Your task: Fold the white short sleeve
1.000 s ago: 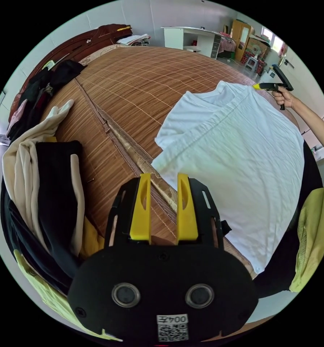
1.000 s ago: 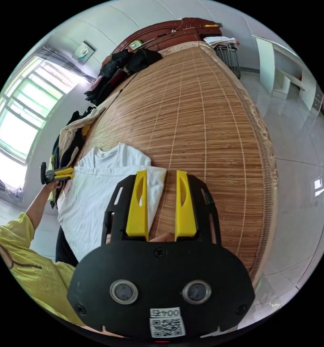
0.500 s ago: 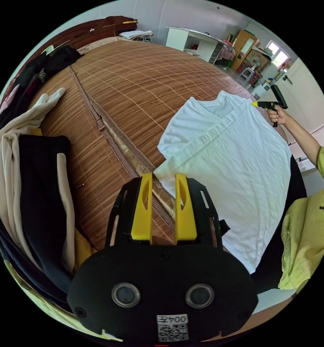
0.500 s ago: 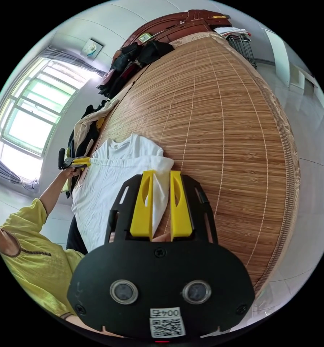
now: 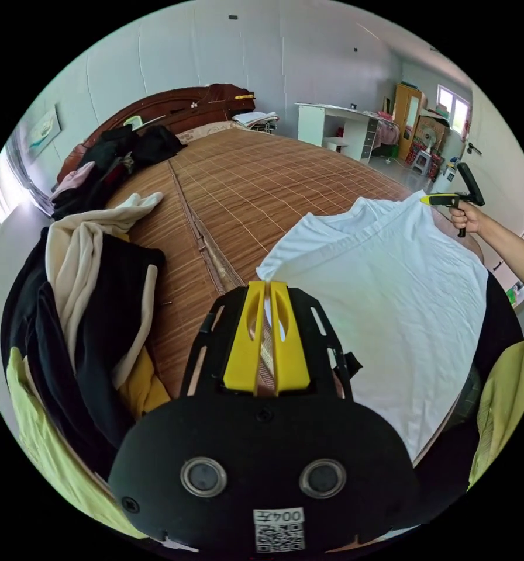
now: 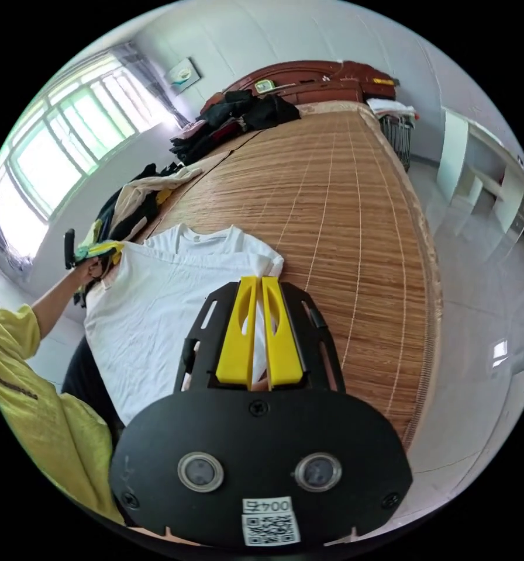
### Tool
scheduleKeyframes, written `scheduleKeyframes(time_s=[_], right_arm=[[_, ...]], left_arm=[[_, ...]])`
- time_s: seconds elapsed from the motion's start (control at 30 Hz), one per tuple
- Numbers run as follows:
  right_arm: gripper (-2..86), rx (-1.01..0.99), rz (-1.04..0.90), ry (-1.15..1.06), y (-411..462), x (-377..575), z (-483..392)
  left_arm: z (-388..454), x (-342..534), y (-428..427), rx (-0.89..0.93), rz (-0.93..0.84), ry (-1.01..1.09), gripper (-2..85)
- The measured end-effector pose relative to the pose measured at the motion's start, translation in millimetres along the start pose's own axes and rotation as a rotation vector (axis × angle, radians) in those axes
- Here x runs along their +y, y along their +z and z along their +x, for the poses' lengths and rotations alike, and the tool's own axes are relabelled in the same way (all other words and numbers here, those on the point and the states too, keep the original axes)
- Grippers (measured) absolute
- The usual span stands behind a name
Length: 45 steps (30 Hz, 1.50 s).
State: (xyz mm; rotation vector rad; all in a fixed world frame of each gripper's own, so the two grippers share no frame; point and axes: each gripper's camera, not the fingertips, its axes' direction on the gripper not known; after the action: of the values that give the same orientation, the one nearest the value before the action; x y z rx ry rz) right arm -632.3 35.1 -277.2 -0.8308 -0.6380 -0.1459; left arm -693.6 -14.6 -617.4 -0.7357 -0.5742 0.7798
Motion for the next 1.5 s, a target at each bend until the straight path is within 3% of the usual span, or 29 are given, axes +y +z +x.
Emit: scheduleKeyframes(time_s=[0.13,0.4,0.6,0.77,0.83,0.93,1.03,1.17,1.37,1.5], right_arm=[[-0.5,0.091,0.040,-0.098,-33,12,-42],[-0.7,0.082,0.104,-0.125,-86,12,-72],[-0.1,0.084,0.107,-0.072,-65,8,-64],[2.4,0.078,-0.027,0.051,4,17,-43],[3.6,0.138,-0.087,0.081,26,25,-42],[5.4,0.238,-0.110,0.098,35,42,-49],[6.1,0.234,-0.068,0.111,10,63,-62],[6.3,0.067,-0.022,0.097,-45,119,-92],[7.6,-0.054,0.005,0.086,-105,236,-150],[8.1,0.019,-0.024,0.058,-116,288,-189]], left_arm=[[27,6,-46,-0.078,0.073,0.030,1.4],[47,-3,-115,-0.148,0.172,0.030,1.4],[56,-10,-64,-0.206,0.084,0.036,1.8],[75,0,16,-0.220,-0.096,0.050,3.2],[82,8,44,-0.276,-0.202,0.025,5.0],[83,18,42,-0.307,-0.219,0.000,7.5],[72,42,-5,-0.278,-0.157,-0.092,8.5],[75,98,-80,-0.127,-0.066,-0.146,8.1],[162,231,-178,0.059,-0.079,-0.118,7.6],[240,275,-192,0.017,-0.129,-0.027,7.7]])
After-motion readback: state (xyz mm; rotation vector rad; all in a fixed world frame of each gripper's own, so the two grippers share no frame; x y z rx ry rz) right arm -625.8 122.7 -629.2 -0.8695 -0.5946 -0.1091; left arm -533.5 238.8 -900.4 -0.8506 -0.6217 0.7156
